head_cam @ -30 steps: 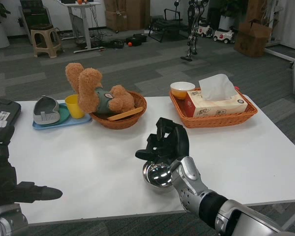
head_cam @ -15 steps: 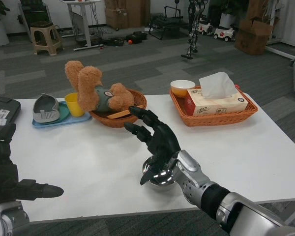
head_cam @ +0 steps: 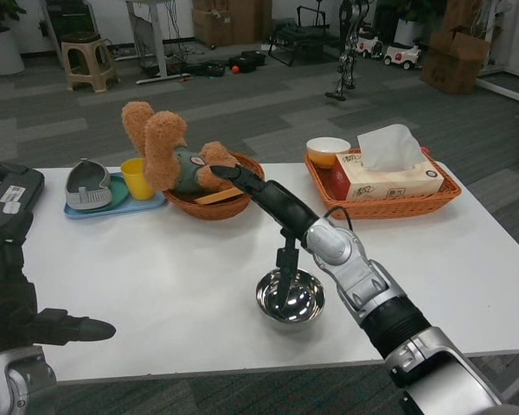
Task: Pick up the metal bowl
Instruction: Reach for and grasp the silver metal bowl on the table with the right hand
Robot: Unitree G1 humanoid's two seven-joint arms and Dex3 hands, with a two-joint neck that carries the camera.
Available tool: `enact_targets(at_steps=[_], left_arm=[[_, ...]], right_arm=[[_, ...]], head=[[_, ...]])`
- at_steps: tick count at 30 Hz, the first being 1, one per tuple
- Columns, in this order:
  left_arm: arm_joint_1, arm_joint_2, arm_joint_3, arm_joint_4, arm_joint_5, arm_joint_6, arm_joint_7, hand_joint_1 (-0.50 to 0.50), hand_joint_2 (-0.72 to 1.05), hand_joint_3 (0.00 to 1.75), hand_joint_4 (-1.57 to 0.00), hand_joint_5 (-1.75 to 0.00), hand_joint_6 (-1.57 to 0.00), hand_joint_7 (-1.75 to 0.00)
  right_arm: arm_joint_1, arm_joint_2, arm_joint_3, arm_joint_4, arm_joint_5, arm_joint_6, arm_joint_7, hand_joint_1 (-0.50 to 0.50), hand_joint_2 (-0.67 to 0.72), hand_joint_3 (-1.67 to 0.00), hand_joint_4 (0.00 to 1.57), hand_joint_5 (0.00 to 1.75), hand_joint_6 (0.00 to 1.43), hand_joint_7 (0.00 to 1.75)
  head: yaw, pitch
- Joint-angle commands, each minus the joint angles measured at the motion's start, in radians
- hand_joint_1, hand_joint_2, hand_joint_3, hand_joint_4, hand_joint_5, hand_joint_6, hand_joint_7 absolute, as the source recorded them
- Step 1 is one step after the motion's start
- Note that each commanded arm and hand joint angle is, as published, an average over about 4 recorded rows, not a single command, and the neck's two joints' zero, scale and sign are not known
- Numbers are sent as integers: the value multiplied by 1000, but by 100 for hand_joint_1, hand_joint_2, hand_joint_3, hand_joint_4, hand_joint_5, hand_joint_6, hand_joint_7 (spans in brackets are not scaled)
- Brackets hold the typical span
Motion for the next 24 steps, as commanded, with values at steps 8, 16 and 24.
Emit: enact_targets(at_steps=[8,16,24], left_arm=[[16,12,3,6,4,-13,1,-50,-72,0,-94,-103,0,0],[16,10,4,8,4,-13,1,-50,-72,0,-94,-98,0,0],[6,8,-2,11,4,-13,1,-50,-72,0,-94,-98,0,-2]], right_arm=[[117,-29,-28,-282,-591,276,89,-46,66,-8,0,0,0,16],[123,-57,24,-257,-698,312,96,-46,71,-2,0,0,0,14],[111,-58,114,-55,-717,258,-10,-46,69,-4,3,0,0,7]], head=[[2,-13],[-1,-21],[0,-21]])
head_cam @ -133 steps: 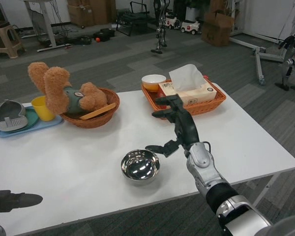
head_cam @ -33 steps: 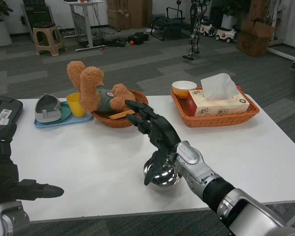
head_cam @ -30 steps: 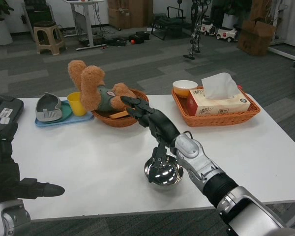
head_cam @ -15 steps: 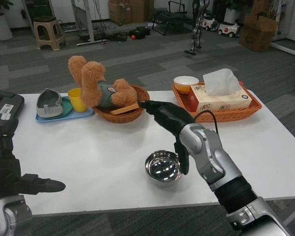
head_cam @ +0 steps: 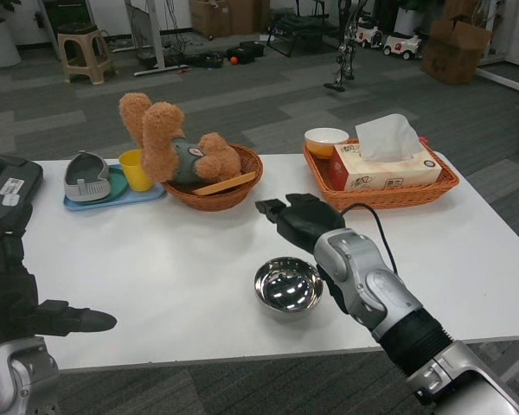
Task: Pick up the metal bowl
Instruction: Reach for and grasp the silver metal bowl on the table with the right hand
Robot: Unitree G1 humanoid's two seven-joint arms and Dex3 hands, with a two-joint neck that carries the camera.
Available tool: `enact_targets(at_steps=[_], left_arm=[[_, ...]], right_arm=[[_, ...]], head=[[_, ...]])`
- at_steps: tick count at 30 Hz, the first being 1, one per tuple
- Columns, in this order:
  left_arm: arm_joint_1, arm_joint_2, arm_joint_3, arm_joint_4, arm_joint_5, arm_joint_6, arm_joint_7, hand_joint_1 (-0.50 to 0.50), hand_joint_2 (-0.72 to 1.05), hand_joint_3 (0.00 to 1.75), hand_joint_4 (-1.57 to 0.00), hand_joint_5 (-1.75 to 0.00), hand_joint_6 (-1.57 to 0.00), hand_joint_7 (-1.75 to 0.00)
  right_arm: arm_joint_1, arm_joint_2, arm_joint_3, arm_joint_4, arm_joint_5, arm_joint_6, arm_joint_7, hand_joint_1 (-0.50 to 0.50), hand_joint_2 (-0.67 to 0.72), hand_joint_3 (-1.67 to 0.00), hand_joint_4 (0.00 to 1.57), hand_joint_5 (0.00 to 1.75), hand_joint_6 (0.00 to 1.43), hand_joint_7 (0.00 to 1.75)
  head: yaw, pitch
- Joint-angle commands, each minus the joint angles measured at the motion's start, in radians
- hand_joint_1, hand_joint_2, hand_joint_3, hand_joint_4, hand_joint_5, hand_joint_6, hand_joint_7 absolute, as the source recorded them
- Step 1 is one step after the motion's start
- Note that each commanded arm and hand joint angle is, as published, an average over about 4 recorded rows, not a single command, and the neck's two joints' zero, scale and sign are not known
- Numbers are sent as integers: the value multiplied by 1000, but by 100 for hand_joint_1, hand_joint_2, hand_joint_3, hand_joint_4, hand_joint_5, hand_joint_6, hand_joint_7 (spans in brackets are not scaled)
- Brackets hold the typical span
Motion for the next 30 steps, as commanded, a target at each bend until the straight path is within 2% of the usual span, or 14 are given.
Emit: enact_targets(at_steps=[1,5,7,12,16,23,25,28,30], left_arm=[[2,3,-2,10,3,-8,1,-50,-72,0,-94,-100,0,-3],[0,2,-4,13,3,-8,1,-50,-72,0,-94,-103,0,0],[-4,0,-4,15,3,-7,1,-50,-72,0,-94,-103,0,-2],[-10,-4,-4,27,3,-8,2,-50,-72,0,-94,-103,0,-3],[-18,-6,-6,38,3,-6,2,-50,-72,0,-94,-103,0,0],[-37,-7,-12,61,0,-6,1,-50,-72,0,-94,-103,0,-3],[-40,-7,-14,65,-2,-7,1,-50,-72,0,-94,-103,0,-2],[-40,-7,-14,67,-2,-7,1,-50,-72,0,-94,-103,0,0],[-40,-7,-14,67,-3,-6,1,-50,-72,0,-94,-103,0,0]], right_arm=[[-10,13,18,114,-10,-42,-62,-46,69,-6,3,0,0,7],[-50,49,15,247,-36,-79,-118,-46,66,-2,2,0,0,7],[-74,62,15,311,-45,-85,-135,-46,69,-2,3,0,0,7],[-144,83,46,492,-58,-101,-159,-46,66,-4,3,0,0,7],[-176,95,66,561,-59,-114,-186,-46,66,0,3,0,0,7],[-246,108,125,686,-55,-133,-227,-46,66,-4,3,0,0,7],[-259,111,144,711,-51,-134,-235,-46,66,-8,3,0,0,7],[-267,115,155,729,-48,-135,-242,-46,66,-2,3,0,0,7],[-275,119,160,743,-48,-139,-250,-46,66,-4,3,0,0,7]], head=[[0,-3],[0,-7],[1,-9],[2,-15],[-1,-20],[-3,-24],[-2,-25],[-2,-26],[-2,-26]])
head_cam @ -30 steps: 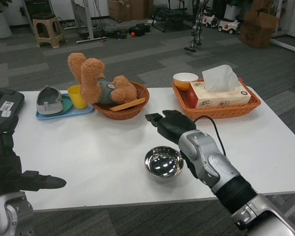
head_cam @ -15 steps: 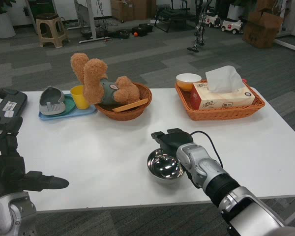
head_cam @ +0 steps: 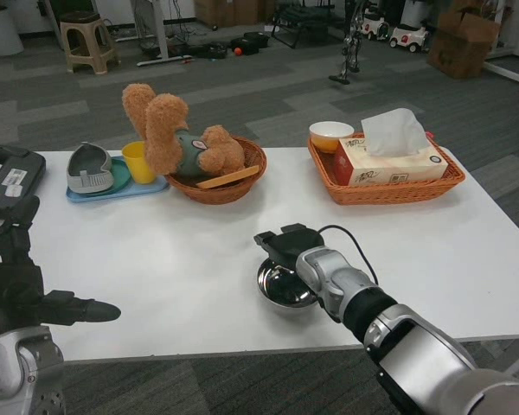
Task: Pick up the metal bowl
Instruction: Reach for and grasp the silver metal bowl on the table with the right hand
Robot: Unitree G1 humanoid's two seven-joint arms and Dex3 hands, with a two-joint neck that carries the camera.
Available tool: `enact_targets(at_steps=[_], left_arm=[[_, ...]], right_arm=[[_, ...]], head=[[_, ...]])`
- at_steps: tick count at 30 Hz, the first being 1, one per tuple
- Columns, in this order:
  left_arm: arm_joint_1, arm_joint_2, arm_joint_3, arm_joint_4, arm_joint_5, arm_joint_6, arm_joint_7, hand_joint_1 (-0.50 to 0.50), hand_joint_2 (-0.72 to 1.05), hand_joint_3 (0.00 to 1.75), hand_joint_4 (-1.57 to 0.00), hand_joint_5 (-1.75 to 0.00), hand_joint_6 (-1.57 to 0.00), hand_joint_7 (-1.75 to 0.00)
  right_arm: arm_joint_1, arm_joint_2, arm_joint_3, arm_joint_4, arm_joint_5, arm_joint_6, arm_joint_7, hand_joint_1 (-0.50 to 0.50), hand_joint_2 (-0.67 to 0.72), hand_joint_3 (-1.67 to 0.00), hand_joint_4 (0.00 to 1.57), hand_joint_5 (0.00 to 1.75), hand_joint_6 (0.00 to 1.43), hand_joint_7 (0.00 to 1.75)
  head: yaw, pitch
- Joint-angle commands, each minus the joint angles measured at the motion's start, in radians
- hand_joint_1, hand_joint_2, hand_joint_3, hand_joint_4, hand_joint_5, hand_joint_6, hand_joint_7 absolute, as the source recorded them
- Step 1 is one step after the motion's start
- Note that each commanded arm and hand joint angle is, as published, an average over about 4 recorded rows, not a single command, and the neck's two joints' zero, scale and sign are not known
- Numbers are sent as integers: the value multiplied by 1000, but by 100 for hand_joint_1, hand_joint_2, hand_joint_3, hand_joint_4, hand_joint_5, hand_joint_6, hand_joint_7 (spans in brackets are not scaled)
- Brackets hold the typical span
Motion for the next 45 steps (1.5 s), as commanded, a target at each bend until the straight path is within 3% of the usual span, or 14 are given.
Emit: enact_targets(at_steps=[1,6,22,28,33,42,45], left_arm=[[-13,0,0,5,-2,-3,1,-50,-72,0,-94,-103,0,0],[-13,-1,-3,5,-2,-3,1,-50,-70,0,-94,-98,0,-3],[11,0,-3,-11,-1,-3,1,-50,-72,0,-94,-103,0,-3],[14,1,-3,-12,-1,-3,1,-50,-72,0,-94,-92,0,-3],[21,3,-2,-17,-1,-3,1,-50,-72,0,-94,-92,0,-2],[26,1,1,-18,-1,-4,1,-50,-72,0,-94,-92,0,-2],[25,1,0,-18,-1,-4,1,-50,-72,0,-94,-98,0,-3]], right_arm=[[-29,9,13,36,10,-6,-20,-46,66,-6,3,0,0,7],[-44,17,31,73,12,-13,-40,-46,66,0,1,0,0,7],[-66,45,77,161,13,-15,-105,-46,66,-2,1,0,0,7],[-67,55,85,174,13,-16,-126,-46,66,0,1,0,0,9],[-68,56,86,182,11,-16,-137,-46,66,-8,0,0,0,7],[-72,54,89,192,16,-18,-146,-46,63,-8,0,0,0,10],[-73,53,90,195,22,-18,-144,-46,60,-8,0,7,0,10]], head=[[0,0],[-2,3],[-1,19],[3,25],[11,30],[7,29],[6,28]])
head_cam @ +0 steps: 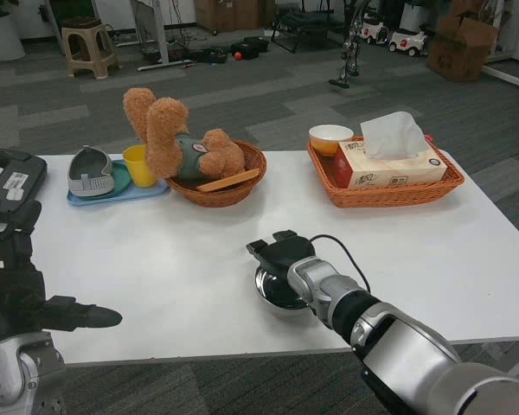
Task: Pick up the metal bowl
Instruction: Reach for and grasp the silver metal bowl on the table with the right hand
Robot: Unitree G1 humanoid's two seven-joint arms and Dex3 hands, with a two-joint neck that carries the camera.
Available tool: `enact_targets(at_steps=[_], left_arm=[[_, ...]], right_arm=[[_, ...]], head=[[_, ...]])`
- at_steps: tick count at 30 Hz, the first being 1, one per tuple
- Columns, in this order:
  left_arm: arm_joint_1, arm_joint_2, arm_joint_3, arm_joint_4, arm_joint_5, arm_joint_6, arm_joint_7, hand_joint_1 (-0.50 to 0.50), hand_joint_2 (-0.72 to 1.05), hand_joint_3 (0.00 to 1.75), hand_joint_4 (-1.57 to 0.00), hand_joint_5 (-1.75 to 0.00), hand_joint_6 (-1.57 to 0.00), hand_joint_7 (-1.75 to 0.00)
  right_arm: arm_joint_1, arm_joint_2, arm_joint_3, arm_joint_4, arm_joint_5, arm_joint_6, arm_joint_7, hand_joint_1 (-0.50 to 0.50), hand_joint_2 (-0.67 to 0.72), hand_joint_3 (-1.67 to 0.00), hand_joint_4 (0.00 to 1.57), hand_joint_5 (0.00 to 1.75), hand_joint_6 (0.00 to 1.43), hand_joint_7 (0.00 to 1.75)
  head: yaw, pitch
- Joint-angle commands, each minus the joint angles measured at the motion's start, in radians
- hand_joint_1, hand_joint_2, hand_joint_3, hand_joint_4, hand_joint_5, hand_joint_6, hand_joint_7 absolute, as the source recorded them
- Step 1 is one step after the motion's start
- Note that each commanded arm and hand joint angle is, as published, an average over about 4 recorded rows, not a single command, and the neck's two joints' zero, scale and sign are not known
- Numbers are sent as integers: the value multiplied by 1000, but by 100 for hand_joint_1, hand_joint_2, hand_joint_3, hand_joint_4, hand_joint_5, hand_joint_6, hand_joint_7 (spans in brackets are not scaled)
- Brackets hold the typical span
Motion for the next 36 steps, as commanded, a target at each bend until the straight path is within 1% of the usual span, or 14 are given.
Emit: enact_targets(at_steps=[1,4,8,10,12,15,16,17,19,23,26,29,33,36], left_arm=[[12,1,2,-6,0,-4,1,-50,-72,0,-94,-98,0,-3],[9,1,1,-5,0,-5,1,-50,-72,0,-94,-92,0,0],[7,1,0,-4,0,-4,1,-50,-72,0,-94,-92,0,-2],[7,1,0,-4,0,-5,1,-50,-72,0,-94,-98,0,-2],[7,1,0,-4,0,-5,1,-50,-72,0,-94,-98,0,0],[7,1,0,-4,0,-5,1,-50,-72,0,-94,-92,0,0],[7,1,0,-4,0,-5,1,-50,-72,0,-94,-92,0,0],[7,1,0,-4,0,-5,1,-50,-72,0,-94,-92,0,0],[7,1,0,-4,0,-4,1,-50,-72,0,-94,-92,0,0],[7,0,0,-5,0,-5,1,-50,-72,0,-94,-92,0,0],[8,1,0,-6,0,-5,1,-50,-72,0,-95,-92,0,-2],[9,0,0,-6,0,-5,1,-50,-72,0,-96,-92,0,0],[9,0,0,-6,0,-5,1,-50,-72,2,-94,-98,0,-2],[9,0,0,-6,0,-5,1,-50,-72,0,-95,-103,0,0]], right_arm=[[-5,2,4,18,15,0,0,-46,60,-8,0,10,0,12],[-5,-1,6,20,16,0,1,-46,60,-8,0,12,0,14],[-5,-2,8,25,20,0,1,-46,58,-8,0,17,0,12],[-5,-2,9,25,20,-1,2,-46,57,-8,0,17,0,14],[-6,-3,9,26,21,-4,2,-46,55,-8,0,24,0,14],[-8,-4,9,36,42,-9,5,-43,50,-8,1,61,0,17],[-9,-4,9,40,50,-10,7,-42,49,-8,2,97,0,30],[-10,-4,9,42,53,-10,10,-42,47,-8,3,126,0,44],[-12,-4,9,47,58,-10,15,-42,47,-8,4,175,0,70],[-16,-4,17,58,61,-6,30,-42,46,-16,7,172,0,113],[-19,-4,36,63,60,-2,36,-42,36,-24,16,165,0,143],[-19,-3,50,68,57,1,35,-42,28,-40,26,160,0,155],[-21,-3,57,71,52,1,34,-39,11,-69,43,153,0,168],[-22,-3,62,74,52,1,31,-36,8,-75,52,143,0,169]], head=[[-1,-1],[-3,-4],[-4,-6],[-5,-7],[-4,-7],[-3,-8],[-3,-8],[-3,-9],[-3,-10],[-2,-9],[-1,-11],[-1,-13],[-1,-15],[-2,-17]])
